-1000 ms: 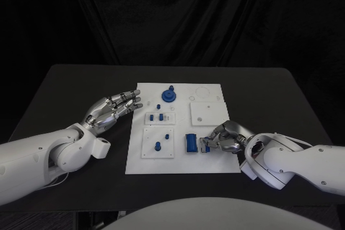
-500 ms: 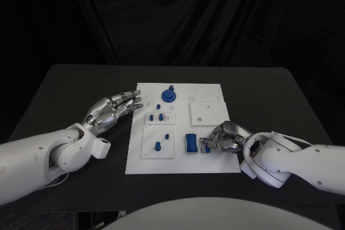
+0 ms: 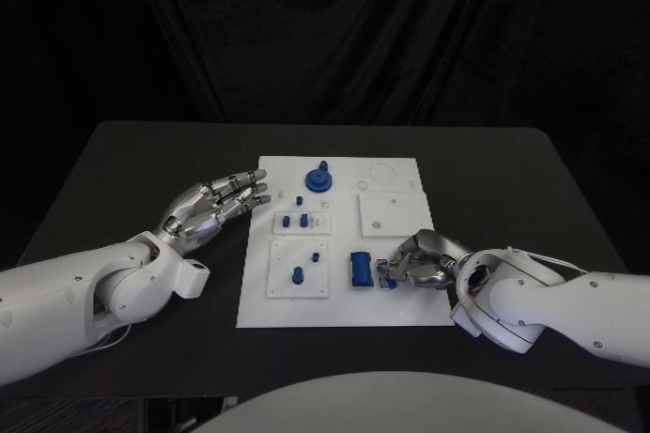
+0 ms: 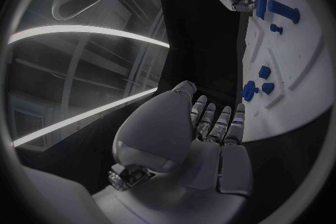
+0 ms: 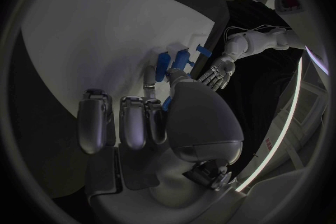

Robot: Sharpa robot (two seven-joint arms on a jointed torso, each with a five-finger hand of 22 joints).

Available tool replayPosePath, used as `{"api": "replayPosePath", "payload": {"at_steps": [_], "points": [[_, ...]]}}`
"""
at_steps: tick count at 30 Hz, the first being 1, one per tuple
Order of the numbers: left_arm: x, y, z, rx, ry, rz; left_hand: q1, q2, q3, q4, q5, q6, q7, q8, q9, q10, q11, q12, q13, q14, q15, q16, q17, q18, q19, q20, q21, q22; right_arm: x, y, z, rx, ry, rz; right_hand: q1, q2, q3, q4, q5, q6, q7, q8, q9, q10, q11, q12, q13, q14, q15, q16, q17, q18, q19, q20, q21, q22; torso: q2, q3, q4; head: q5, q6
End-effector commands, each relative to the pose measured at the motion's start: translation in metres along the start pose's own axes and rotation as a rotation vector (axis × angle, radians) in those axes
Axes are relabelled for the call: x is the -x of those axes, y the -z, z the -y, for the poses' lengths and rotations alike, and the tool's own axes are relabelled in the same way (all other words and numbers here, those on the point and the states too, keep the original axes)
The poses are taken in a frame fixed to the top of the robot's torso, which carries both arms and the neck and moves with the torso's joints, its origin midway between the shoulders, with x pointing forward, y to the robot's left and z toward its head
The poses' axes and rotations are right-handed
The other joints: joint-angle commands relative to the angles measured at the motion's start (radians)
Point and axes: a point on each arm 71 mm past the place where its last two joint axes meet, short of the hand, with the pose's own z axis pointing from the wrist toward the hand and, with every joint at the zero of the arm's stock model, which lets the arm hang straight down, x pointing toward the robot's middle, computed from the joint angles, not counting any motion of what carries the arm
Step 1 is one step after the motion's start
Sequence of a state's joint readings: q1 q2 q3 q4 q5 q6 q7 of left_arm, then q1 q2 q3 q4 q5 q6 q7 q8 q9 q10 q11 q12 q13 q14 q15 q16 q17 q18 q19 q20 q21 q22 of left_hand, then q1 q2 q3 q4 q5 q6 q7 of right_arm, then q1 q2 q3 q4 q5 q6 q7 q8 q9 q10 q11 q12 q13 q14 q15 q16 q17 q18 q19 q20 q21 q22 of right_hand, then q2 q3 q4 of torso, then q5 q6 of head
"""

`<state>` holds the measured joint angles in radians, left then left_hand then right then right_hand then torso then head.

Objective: Assemble the parts on the task board

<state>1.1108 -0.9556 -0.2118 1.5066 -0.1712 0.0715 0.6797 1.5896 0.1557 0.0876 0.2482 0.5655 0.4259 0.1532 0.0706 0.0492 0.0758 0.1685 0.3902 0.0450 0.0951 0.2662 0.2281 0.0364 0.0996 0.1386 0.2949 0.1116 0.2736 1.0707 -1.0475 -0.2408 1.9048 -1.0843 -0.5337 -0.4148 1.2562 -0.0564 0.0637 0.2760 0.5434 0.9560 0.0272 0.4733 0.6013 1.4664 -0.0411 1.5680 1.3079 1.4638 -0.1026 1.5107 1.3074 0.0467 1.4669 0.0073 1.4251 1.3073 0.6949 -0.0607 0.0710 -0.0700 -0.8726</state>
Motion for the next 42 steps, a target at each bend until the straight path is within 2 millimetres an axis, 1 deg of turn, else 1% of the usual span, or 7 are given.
{"api": "replayPosePath", "payload": {"at_steps": [1,14,19,21,35,39,42], "points": [[-0.0024,-0.0006,0.0012,-0.031,0.012,-0.018,0.006,-0.002,0.005,0.0,0.003,0.008,0.014,0.006,0.001,0.003,0.007,0.006,0.002,0.004,0.004,0.005,0.001,-0.014,0.008,-0.001,0.003,-0.001,-0.0012,-0.0003,0.0007,-0.017,0.013,-0.01,-0.01,0.0,-0.001,0.005,-0.006,0.0,0.005,-0.004,-0.002,0.104,0.003,0.003,0.263,0.083,0.003,-0.003,0.138,-0.008,0.044,0.004,-0.004,0.212,-0.001,-0.0001,0.0021,0.0,0.0],[-0.0021,0.0,-0.0003,-0.024,0.014,-0.019,0.006,-0.001,0.008,-0.001,0.003,0.008,0.015,0.006,0.001,0.003,0.008,0.005,0.001,0.004,0.004,0.005,0.001,-0.014,0.008,-0.001,0.002,-0.002,0.0004,-0.0012,-0.0001,-0.009,0.003,0.014,-0.022,0.013,-0.004,0.013,-0.017,0.004,0.005,-0.003,-0.002,0.104,0.003,0.003,0.263,0.083,0.004,-0.004,0.136,-0.008,0.044,0.005,-0.006,0.212,0.0,-0.0009,0.0006,0.002,0.0],[-0.0021,0.0002,-0.0007,-0.022,0.015,-0.019,0.007,-0.001,0.013,-0.001,0.004,0.014,0.018,0.007,0.002,0.004,0.011,0.007,0.002,0.004,0.005,0.006,0.001,-0.016,0.008,-0.001,0.002,-0.002,0.0008,-0.0011,-0.0008,-0.004,-0.001,0.022,-0.072,0.027,-0.028,0.015,-0.076,0.007,0.007,-0.004,-0.003,0.104,0.005,0.003,0.263,0.083,0.005,-0.004,0.135,-0.007,0.043,0.006,-0.008,0.211,0.0,-0.0002,0.0006,0.002,0.0],[-0.0021,0.0002,-0.0009,-0.021,0.016,-0.02,0.007,-0.001,0.013,-0.001,0.004,0.014,0.018,0.007,0.002,0.004,0.011,0.007,0.002,0.004,0.005,0.006,0.001,-0.016,0.008,-0.001,0.002,-0.002,0.001,-0.0011,-0.0009,-0.002,-0.003,0.026,-0.117,0.037,-0.049,0.016,-0.127,0.008,0.009,-0.004,-0.004,0.104,0.006,0.003,0.263,0.083,0.006,-0.005,0.133,-0.007,0.042,0.007,-0.009,0.21,0.0,-0.0001,0.0005,0.001,0.0],[-0.0023,0.0006,-0.002,-0.012,0.019,-0.023,0.006,-0.002,0.019,-0.002,0.004,0.02,0.021,0.009,0.003,0.006,0.015,0.011,0.002,0.005,0.005,0.008,0.002,-0.017,0.009,-0.001,0.002,-0.003,0.0033,-0.0001,-0.0026,0.02,-0.017,0.057,-0.195,0.06,-0.115,0.017,-0.267,0.01,0.007,0.001,-0.001,0.104,0.005,0.003,0.263,0.082,0.006,-0.005,0.13,-0.006,0.042,0.007,-0.013,0.21,0.0,0.0001,0.0,0.004,0.0],[-0.0022,0.0009,-0.0021,-0.011,0.02,-0.023,0.006,-0.002,0.023,-0.003,0.004,0.024,0.023,0.01,0.003,0.008,0.018,0.013,0.002,0.005,0.005,0.009,0.002,-0.017,0.009,-0.001,0.003,-0.002,0.006,0.0026,-0.0023,0.037,-0.018,0.078,-0.196,0.061,-0.119,0.015,-0.27,0.009,0.007,0.001,0.0,0.104,0.005,0.003,0.263,0.082,0.005,-0.004,0.131,-0.006,0.042,0.007,-0.013,0.21,0.0,0.0,0.0004,0.004,0.0],[-0.002,0.0013,-0.002,-0.011,0.02,-0.022,0.006,-0.002,0.023,-0.003,0.004,0.024,0.023,0.01,0.003,0.008,0.018,0.013,0.002,0.005,0.005,0.009,0.002,-0.017,0.009,-0.001,0.003,-0.002,0.0085,0.0059,-0.0003,0.043,-0.013,0.09,-0.173,0.059,-0.123,0.012,-0.241,0.001,0.007,0.0,0.0,0.104,0.005,0.003,0.263,0.082,0.006,-0.005,0.129,-0.006,0.042,0.007,-0.013,0.21,0.0,0.0005,0.0003,0.005,0.0]]}}
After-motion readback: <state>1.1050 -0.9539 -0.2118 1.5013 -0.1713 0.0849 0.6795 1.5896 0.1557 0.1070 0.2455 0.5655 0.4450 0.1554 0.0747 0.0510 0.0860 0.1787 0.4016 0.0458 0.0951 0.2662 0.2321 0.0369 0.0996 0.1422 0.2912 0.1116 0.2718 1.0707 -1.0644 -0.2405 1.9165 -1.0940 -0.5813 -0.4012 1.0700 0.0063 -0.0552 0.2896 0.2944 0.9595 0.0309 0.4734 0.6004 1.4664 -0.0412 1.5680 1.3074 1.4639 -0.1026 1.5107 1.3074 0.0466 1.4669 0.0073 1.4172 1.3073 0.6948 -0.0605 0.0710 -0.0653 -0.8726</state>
